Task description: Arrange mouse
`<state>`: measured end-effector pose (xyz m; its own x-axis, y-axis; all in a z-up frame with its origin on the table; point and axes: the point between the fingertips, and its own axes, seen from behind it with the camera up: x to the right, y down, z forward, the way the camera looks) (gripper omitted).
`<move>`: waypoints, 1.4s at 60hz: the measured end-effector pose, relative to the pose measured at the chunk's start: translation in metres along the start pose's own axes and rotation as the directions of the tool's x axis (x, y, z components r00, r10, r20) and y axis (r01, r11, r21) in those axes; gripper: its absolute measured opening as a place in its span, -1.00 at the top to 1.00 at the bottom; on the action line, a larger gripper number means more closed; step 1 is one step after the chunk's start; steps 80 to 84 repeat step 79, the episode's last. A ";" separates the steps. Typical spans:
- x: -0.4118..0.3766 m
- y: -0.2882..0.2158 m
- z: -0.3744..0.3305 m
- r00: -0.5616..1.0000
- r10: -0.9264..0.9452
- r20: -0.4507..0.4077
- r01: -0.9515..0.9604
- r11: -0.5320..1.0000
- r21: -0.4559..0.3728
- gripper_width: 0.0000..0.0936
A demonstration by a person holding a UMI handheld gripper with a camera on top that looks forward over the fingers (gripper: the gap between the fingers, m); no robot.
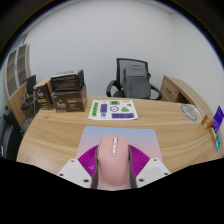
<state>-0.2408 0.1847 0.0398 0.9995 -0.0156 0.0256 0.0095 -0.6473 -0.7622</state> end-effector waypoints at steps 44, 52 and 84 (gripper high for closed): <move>0.010 0.030 0.000 1.000 -0.010 0.023 0.012 0.997 -0.077 -0.78; -0.003 0.052 -0.059 1.000 -0.009 0.016 0.010 0.998 -0.062 -0.77; -0.089 0.178 -0.307 0.995 0.099 0.025 -0.099 0.995 -0.007 -0.80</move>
